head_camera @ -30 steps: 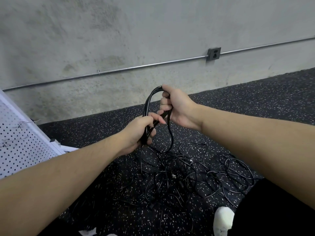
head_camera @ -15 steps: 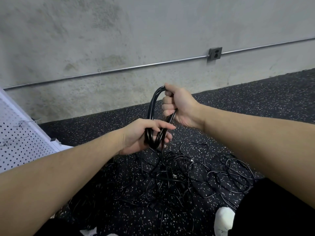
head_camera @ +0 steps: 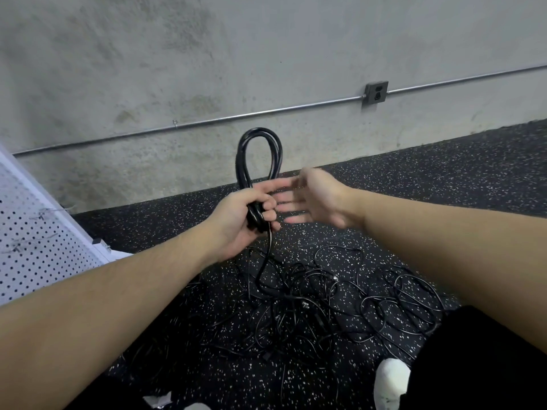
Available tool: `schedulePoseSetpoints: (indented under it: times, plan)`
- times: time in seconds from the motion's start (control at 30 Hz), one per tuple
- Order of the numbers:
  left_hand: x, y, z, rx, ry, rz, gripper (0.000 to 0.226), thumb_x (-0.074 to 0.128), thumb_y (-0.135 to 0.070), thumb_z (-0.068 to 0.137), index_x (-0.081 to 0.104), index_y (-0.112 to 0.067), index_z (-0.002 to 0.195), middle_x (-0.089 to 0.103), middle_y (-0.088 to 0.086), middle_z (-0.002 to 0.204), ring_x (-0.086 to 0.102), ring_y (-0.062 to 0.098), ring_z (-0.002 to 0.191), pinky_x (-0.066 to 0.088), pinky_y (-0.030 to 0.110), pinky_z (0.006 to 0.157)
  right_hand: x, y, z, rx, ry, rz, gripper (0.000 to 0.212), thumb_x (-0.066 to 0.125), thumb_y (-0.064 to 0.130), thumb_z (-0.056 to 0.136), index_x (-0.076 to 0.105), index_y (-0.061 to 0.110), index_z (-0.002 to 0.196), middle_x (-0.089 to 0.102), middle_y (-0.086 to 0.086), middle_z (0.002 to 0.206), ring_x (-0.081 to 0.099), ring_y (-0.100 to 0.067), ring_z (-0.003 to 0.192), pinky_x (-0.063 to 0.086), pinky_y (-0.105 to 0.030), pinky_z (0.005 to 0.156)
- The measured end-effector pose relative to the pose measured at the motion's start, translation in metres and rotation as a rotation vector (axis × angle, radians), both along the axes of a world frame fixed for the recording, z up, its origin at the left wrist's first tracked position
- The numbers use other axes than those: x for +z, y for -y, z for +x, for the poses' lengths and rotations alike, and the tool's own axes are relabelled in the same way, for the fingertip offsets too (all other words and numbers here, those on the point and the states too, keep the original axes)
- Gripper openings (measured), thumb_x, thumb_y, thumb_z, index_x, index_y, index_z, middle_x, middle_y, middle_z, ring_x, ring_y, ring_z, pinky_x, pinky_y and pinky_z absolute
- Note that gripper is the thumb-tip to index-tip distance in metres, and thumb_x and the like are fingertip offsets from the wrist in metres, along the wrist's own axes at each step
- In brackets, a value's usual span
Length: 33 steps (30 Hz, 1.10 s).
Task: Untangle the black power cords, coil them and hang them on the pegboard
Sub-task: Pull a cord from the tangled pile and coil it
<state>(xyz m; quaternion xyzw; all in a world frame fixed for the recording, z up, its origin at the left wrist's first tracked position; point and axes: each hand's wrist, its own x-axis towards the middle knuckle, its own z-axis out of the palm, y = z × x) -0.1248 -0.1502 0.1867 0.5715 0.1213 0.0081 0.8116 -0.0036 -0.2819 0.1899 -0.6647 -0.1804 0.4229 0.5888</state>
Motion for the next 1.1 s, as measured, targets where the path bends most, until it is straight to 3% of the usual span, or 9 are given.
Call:
schedulePoseSetpoints:
  times: [0.13, 0.3, 0.43, 0.53, 0.6, 0.7, 0.83, 1.0, 1.1]
  plan:
    - [0.003, -0.003, 0.006, 0.128, 0.041, -0.047, 0.044, 0.040, -0.005, 0.097, 0.069, -0.015, 0.128, 0.039, -0.002, 0.068, 0.039, 0.011, 0.059, 0.041, 0.028, 0.066, -0.007, 0.006, -0.008, 0.362, 0.143, -0.220, 0.054, 0.033, 0.000, 0.088, 0.060, 0.018, 0.130, 0.069, -0.001, 0.128, 0.059, -0.020, 0.127, 0.039, -0.051, 0.114]
    - [0.002, -0.003, 0.011, 0.214, 0.059, -0.032, 0.046, 0.038, -0.002, 0.098, 0.067, -0.019, 0.130, 0.037, -0.002, 0.069, 0.037, 0.011, 0.059, 0.039, 0.028, 0.061, -0.002, 0.004, -0.026, 0.730, 0.198, -0.377, 0.039, 0.040, 0.021, 0.100, 0.061, 0.019, 0.133, 0.051, 0.002, 0.152, 0.042, -0.014, 0.143, 0.020, -0.048, 0.122]
    - [0.003, -0.008, 0.015, 0.294, 0.042, 0.072, 0.048, 0.039, 0.000, 0.096, 0.071, -0.025, 0.121, 0.042, -0.003, 0.069, 0.041, 0.009, 0.059, 0.041, 0.025, 0.059, 0.003, 0.006, -0.022, 0.681, 0.166, -0.359, 0.037, 0.043, 0.032, 0.106, 0.066, 0.005, 0.097, 0.075, -0.015, 0.107, 0.065, -0.026, 0.112, 0.033, -0.050, 0.120]
    - [0.001, -0.015, 0.012, 0.333, -0.013, 0.197, 0.048, 0.041, 0.000, 0.098, 0.072, -0.026, 0.123, 0.046, 0.000, 0.074, 0.037, 0.010, 0.064, 0.040, 0.026, 0.061, 0.006, 0.007, -0.020, 0.674, 0.288, -0.367, 0.023, 0.051, 0.028, 0.105, 0.055, 0.009, 0.092, 0.055, -0.003, 0.064, 0.059, -0.020, 0.066, 0.058, -0.042, 0.087]
    - [-0.003, -0.019, 0.007, 0.344, -0.061, 0.265, 0.048, 0.042, 0.000, 0.098, 0.070, -0.024, 0.129, 0.067, 0.013, 0.100, 0.037, 0.011, 0.065, 0.040, 0.027, 0.062, 0.005, 0.007, -0.021, 0.675, 0.448, -0.412, 0.014, 0.054, 0.025, 0.104, 0.056, 0.015, 0.095, 0.047, 0.003, 0.061, 0.045, -0.014, 0.055, 0.050, -0.029, 0.063]
    - [-0.011, -0.027, 0.004, 0.380, -0.126, 0.369, 0.047, 0.043, -0.002, 0.098, 0.073, -0.031, 0.119, 0.037, 0.027, 0.157, 0.058, 0.021, 0.082, 0.051, 0.036, 0.078, 0.005, 0.012, -0.017, 0.673, 0.639, -0.449, 0.026, 0.054, 0.035, 0.104, 0.056, 0.018, 0.084, 0.054, 0.004, 0.064, 0.045, -0.012, 0.052, 0.046, -0.025, 0.058]
    - [-0.014, -0.029, 0.005, 0.367, -0.225, 0.583, 0.045, 0.045, -0.006, 0.099, 0.069, -0.031, 0.129, 0.047, 0.009, 0.156, 0.051, 0.028, 0.133, 0.038, 0.049, 0.116, 0.011, 0.014, -0.009, 0.484, 0.899, -0.381, 0.043, 0.063, 0.052, 0.094, 0.050, 0.021, 0.068, 0.048, 0.007, 0.059, 0.042, -0.007, 0.049, 0.045, -0.024, 0.060]
    - [-0.018, -0.017, 0.002, 0.195, -0.304, 0.698, 0.038, 0.055, -0.051, 0.101, 0.066, -0.033, 0.133, 0.057, -0.004, 0.145, 0.054, 0.013, 0.118, 0.037, 0.042, 0.114, 0.016, 0.010, -0.014, 0.047, 1.275, -0.580, 0.072, 0.062, 0.088, 0.067, 0.040, 0.020, 0.057, 0.048, 0.009, 0.051, 0.049, -0.015, 0.054, 0.047, -0.029, 0.062]
    - [-0.015, -0.010, 0.000, 0.150, -0.296, 0.687, 0.062, 0.049, -0.085, 0.080, 0.072, -0.038, 0.113, 0.066, 0.001, 0.131, 0.059, 0.020, 0.117, 0.033, 0.051, 0.119, 0.018, 0.010, -0.010, 0.008, 1.103, -0.565, 0.066, 0.069, 0.084, 0.063, 0.044, 0.023, 0.062, 0.052, 0.008, 0.055, 0.050, -0.014, 0.055, 0.041, -0.028, 0.057]
